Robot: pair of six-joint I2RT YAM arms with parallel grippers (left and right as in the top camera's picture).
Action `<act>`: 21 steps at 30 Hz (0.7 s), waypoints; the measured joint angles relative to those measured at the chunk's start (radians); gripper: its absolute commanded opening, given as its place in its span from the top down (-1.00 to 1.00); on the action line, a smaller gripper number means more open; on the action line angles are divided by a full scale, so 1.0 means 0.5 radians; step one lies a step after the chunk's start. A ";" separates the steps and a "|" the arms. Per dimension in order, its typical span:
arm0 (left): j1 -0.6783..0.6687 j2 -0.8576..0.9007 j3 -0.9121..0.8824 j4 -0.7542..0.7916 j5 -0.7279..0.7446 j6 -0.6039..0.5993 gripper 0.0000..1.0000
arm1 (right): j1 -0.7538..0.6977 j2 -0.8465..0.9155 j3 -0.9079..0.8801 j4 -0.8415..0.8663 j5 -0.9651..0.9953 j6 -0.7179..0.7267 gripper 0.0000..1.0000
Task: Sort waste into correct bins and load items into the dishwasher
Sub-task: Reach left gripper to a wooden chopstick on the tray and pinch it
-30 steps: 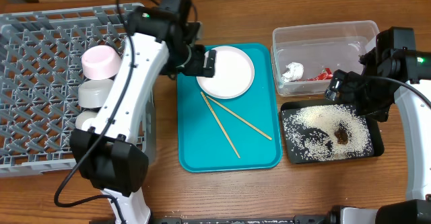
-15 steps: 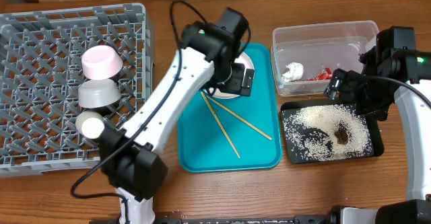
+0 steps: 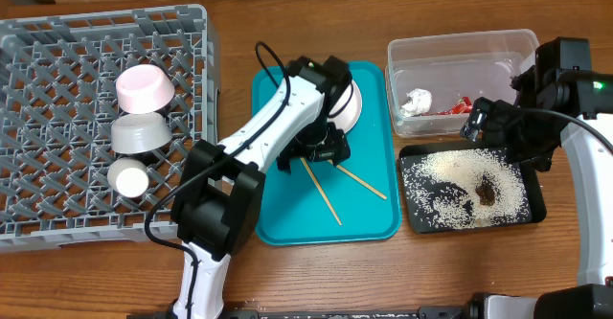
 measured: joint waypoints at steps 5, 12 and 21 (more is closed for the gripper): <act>-0.022 0.001 -0.185 0.226 0.000 -0.039 -0.92 | 0.000 0.000 0.000 0.000 -0.001 -0.001 -1.00; -0.025 -0.005 -0.397 0.481 0.054 -0.037 -0.68 | 0.000 0.000 0.000 0.001 -0.001 -0.001 -1.00; -0.025 -0.075 -0.538 0.496 0.091 -0.037 0.02 | 0.000 0.000 0.000 0.002 0.000 -0.001 -1.00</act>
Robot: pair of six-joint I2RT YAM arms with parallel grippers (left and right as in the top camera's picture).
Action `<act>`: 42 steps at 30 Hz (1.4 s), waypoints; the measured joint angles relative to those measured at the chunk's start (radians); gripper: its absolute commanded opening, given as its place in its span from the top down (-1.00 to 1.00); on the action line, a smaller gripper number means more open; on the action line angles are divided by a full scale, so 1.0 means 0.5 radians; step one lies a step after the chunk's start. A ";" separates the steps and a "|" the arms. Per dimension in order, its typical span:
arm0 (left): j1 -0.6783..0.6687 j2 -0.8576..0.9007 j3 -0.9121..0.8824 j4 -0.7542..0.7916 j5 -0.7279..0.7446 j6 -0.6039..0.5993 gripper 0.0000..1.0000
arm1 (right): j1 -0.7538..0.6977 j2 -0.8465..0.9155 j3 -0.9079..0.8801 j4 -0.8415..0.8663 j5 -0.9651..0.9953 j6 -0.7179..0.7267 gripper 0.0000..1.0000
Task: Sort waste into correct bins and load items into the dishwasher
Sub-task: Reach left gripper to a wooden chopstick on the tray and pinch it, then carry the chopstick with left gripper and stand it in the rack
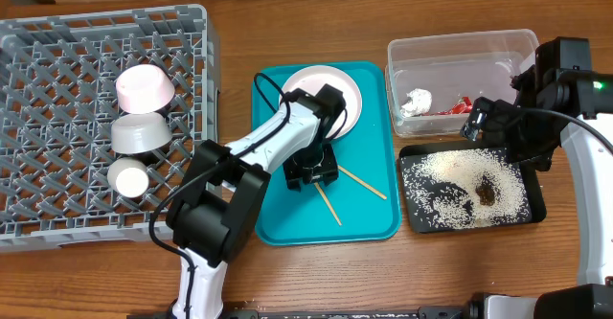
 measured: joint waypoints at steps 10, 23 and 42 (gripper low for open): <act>0.002 -0.004 -0.027 -0.045 0.053 0.001 0.65 | 0.000 0.000 0.000 -0.001 -0.001 0.001 -1.00; 0.098 -0.004 -0.036 -0.104 0.083 0.001 0.91 | 0.000 0.000 0.000 -0.001 0.000 -0.001 -1.00; 0.220 -0.740 -0.114 -0.090 -0.477 0.135 0.92 | 0.000 0.000 0.000 -0.001 0.000 -0.001 -1.00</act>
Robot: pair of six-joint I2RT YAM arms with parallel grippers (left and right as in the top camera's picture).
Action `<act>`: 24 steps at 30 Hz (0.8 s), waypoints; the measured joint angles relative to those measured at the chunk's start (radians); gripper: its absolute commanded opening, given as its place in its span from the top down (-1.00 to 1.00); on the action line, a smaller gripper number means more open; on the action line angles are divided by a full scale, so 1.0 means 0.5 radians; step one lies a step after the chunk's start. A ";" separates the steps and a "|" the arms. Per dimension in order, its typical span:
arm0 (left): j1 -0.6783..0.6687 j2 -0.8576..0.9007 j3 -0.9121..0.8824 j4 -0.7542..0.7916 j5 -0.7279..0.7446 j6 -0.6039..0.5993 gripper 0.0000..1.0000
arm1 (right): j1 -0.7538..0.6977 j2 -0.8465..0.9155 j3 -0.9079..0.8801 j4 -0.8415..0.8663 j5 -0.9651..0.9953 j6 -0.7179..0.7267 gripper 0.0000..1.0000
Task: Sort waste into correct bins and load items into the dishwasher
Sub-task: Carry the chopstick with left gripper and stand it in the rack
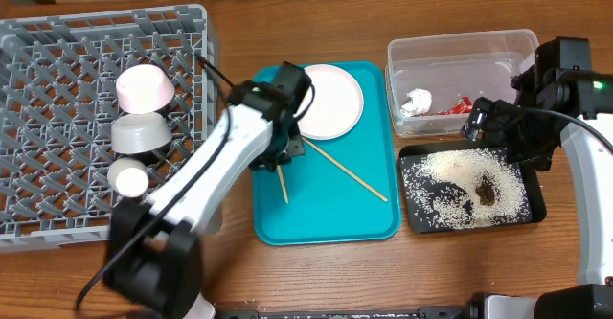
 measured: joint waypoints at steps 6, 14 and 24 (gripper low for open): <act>0.211 -0.246 0.000 0.019 -0.127 0.201 0.92 | 0.000 0.000 0.000 0.001 -0.001 0.002 -1.00; 0.667 -0.266 0.000 0.124 -0.177 0.667 0.92 | 0.000 0.000 0.000 0.000 0.000 0.001 -1.00; 0.855 -0.266 0.000 0.276 -0.185 1.037 0.92 | 0.000 0.000 0.000 0.002 0.000 0.001 -1.00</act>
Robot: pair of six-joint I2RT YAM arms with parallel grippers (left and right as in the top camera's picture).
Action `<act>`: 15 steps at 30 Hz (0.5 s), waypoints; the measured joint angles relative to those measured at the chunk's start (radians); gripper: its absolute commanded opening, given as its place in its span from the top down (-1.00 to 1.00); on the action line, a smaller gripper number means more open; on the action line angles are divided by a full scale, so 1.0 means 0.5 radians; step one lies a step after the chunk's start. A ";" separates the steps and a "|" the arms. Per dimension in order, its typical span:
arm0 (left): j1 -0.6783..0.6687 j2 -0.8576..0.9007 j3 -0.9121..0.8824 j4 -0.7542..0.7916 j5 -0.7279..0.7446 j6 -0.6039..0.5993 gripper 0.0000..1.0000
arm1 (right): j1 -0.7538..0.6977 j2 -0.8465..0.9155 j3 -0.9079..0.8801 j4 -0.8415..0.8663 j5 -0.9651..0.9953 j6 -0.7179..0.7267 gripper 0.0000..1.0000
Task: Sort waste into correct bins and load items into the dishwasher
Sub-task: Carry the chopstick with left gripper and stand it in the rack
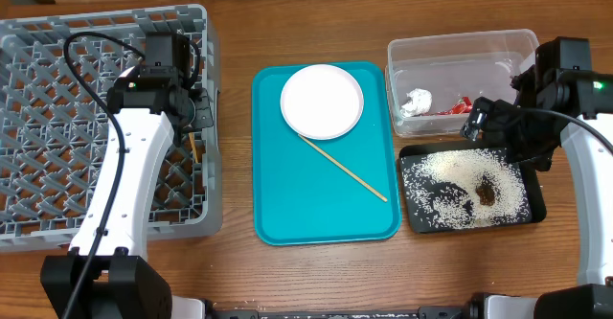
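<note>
My left gripper (192, 129) hangs over the right edge of the grey dish rack (57, 60), shut on a wooden chopstick (192, 148) that points down toward the rack's wall. A second chopstick (345, 169) lies slantwise on the teal tray (326, 218). At the tray's far end rests a white plate (322, 102). My right gripper (476, 123) hovers between the clear bin (460, 46) and the black tray (466, 193); its jaws are too dark to read.
The clear bin holds crumpled white paper (417, 102) and a red wrapper (454, 106). Rice and a brown scrap lie in the black tray. My left arm crosses the rack's right half and hides what stands there.
My left gripper has moved from the teal tray's left side to the rack's right edge, with one chopstick in it. The other chopstick, the plate and the right arm are unchanged.
My left gripper was down over both chopsticks on the tray, beside the plate. Then it stood at the tray's left with one chopstick under it. Now that chopstick is at the rack. A pink bowl, a grey bowl and a white cup in the rack were visible earlier.
</note>
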 measured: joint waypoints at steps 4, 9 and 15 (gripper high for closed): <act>0.000 0.010 0.000 0.008 0.000 0.035 0.81 | 0.000 0.000 0.000 -0.001 -0.001 -0.001 -1.00; 0.002 0.086 0.000 -0.034 0.000 0.063 0.20 | 0.000 0.000 0.000 -0.002 0.000 -0.001 -1.00; 0.002 0.135 -0.001 -0.060 0.000 0.074 0.04 | 0.000 0.000 0.000 -0.002 0.000 0.001 -1.00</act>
